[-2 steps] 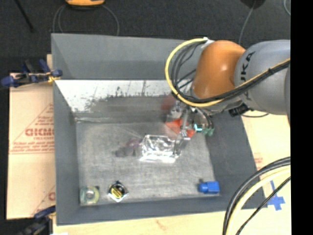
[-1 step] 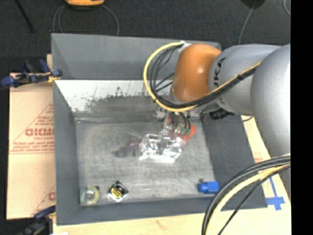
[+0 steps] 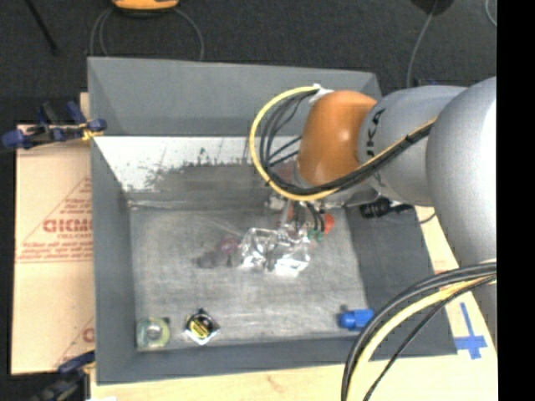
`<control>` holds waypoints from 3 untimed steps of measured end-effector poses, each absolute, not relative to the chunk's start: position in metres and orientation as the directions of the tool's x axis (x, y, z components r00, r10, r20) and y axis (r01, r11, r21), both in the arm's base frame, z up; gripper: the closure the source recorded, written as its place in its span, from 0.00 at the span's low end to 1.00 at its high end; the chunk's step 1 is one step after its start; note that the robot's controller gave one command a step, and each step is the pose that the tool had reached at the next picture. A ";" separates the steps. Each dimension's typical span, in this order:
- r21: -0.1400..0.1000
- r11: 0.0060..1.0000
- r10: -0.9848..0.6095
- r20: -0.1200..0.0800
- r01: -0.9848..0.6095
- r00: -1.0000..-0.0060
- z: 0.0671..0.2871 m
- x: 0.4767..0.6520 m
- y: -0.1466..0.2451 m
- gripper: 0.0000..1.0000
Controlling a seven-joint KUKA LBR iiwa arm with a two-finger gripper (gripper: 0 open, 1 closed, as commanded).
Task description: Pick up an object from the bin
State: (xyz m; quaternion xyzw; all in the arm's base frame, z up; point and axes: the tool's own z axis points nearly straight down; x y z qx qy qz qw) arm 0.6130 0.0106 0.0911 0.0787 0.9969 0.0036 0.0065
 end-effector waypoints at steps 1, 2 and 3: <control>0.009 0.990 0.143 -0.020 0.143 -0.989 0.093 0.614 0.011 0.00; -0.002 0.995 0.100 -0.012 0.100 -0.995 0.095 0.616 0.018 0.00; 0.000 0.974 0.227 -0.012 0.227 -0.974 0.089 0.616 0.013 0.00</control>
Offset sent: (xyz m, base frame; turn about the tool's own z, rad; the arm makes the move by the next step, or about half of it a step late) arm -0.0127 -0.0081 -0.0211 -0.0173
